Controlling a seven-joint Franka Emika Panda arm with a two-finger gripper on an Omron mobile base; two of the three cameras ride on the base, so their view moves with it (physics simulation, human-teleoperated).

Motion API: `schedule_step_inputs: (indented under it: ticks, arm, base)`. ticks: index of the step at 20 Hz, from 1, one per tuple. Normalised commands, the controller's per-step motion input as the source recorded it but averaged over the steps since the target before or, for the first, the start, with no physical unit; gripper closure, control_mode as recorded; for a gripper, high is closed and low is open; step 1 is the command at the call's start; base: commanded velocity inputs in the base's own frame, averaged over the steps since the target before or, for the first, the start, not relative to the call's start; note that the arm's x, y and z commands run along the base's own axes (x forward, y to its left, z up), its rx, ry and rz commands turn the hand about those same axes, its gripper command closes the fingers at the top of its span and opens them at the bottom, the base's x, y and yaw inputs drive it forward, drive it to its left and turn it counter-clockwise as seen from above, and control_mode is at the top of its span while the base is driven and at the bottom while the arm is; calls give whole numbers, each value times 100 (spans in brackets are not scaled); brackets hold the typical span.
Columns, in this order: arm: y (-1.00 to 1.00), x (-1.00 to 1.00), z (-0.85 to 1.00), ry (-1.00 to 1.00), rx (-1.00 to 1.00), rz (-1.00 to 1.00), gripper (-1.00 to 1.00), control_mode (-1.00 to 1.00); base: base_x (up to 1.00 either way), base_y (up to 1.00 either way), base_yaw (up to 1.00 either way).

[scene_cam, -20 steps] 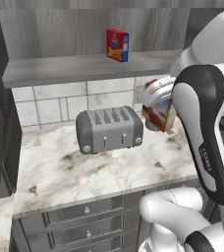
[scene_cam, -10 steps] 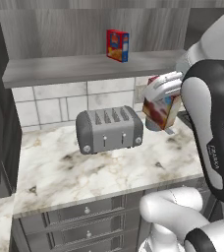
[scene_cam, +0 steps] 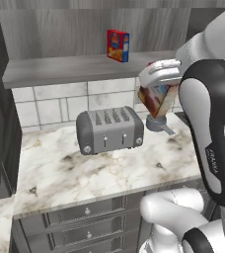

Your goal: Pick the boxed food and boxed food from the counter and place them in the cabinets closest to them.

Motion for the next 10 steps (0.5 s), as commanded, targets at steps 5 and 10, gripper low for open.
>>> schedule_step_inputs:
  ticks: [5, 10]
  arm:
    - [17, 32, 24, 1, 0, -12, 100, -100]
    - [2, 37, 24, 7, 2, -9, 100, -100]
  base:
    - [0, 0, 0]
    - [0, 0, 0]
